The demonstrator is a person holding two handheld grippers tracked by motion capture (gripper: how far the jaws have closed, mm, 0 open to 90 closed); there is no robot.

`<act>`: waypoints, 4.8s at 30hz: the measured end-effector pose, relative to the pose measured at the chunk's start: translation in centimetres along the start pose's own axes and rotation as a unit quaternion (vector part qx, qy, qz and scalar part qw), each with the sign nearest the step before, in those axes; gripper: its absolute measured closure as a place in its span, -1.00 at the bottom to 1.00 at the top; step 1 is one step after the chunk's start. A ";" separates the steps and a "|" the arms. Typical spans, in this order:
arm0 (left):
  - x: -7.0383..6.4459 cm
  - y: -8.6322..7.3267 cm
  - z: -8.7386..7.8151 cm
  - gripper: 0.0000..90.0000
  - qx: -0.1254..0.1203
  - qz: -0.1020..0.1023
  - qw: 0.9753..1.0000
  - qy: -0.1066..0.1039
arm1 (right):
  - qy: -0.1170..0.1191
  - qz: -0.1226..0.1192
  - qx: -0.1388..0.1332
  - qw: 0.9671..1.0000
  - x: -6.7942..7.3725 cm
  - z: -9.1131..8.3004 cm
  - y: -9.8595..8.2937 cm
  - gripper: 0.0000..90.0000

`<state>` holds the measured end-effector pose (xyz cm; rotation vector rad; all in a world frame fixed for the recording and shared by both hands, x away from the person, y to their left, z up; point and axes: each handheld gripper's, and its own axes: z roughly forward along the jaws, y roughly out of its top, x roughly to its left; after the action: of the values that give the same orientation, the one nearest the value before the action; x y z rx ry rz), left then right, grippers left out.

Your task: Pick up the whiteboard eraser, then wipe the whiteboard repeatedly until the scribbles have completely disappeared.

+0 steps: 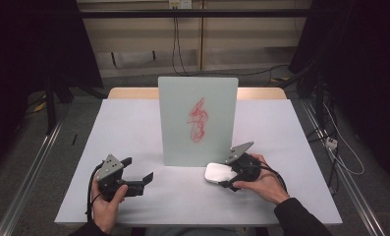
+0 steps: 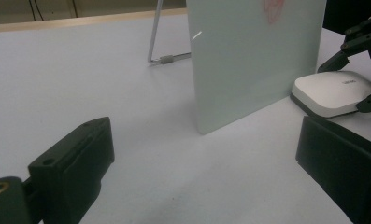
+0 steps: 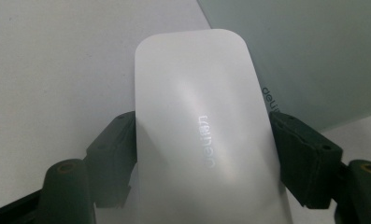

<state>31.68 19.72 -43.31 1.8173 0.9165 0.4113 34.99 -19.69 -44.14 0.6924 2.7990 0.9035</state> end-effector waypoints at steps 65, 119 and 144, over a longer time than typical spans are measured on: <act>0.1 -0.2 -0.1 -0.90 0.008 -0.005 1.000 -0.001 | -0.064 0.000 -0.086 0.994 1.7 -3.3 0.0 -0.31; 0.3 -0.5 -0.4 -0.90 0.015 -0.012 1.000 0.002 | -0.253 -0.080 -0.183 0.947 3.5 -5.1 7.6 -0.31; 0.3 -0.5 -0.3 -0.91 0.016 -0.010 1.000 0.002 | -0.298 -0.082 -0.225 0.924 2.0 -6.5 10.2 -0.31</act>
<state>31.45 20.28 -43.69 1.8354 0.9475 0.3901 35.56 -14.84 -32.88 0.5322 1.9877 1.0344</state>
